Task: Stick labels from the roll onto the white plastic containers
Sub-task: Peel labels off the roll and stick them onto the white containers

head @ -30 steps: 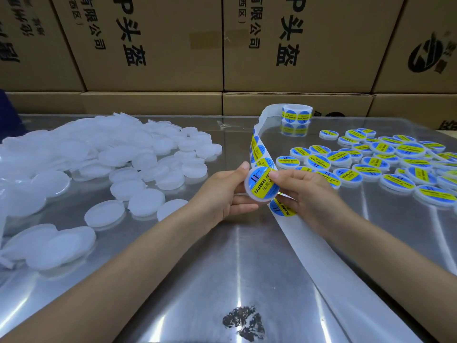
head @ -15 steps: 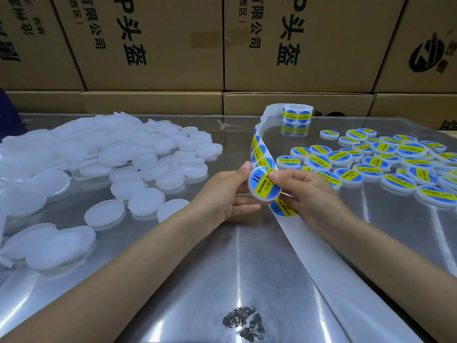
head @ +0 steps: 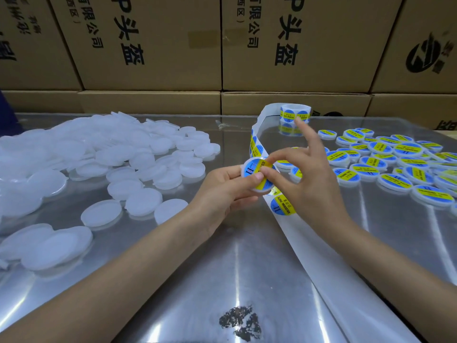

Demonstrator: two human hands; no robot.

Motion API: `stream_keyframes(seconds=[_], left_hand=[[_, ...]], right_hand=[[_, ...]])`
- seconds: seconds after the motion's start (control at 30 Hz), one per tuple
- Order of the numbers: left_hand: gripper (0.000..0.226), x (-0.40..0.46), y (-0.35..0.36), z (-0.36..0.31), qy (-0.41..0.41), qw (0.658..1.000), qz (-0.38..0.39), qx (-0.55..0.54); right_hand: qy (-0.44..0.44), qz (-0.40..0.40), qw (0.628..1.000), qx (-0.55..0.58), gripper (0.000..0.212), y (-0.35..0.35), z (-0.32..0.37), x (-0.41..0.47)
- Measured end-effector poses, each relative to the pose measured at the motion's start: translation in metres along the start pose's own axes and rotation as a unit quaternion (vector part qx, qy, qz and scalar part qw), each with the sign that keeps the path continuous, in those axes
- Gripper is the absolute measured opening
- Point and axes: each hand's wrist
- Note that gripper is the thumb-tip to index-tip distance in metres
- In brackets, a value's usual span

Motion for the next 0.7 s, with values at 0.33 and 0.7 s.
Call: stream_keyframes(seconds=[0.33,0.7], left_hand=[[0.031,0.001,0.008,-0.002,-0.002,0.996,-0.008,0.085],[0.022,0.004,0.021,0.010,0.094,0.979,-0.033,0.181]], right_hand=[[0.096,0.158,0.982,0.035,0.062,0.003,-0.001,0.002],[0.152,0.115,0.962,0.198,0.061,0.014,0.005,-0.002]])
Point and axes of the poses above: each hand's wrist, its own x-axis towards the middle knuckle, its own y-axis out of the palm, z = x × y, and after that the axes turned 8 degrees about z, right-handed
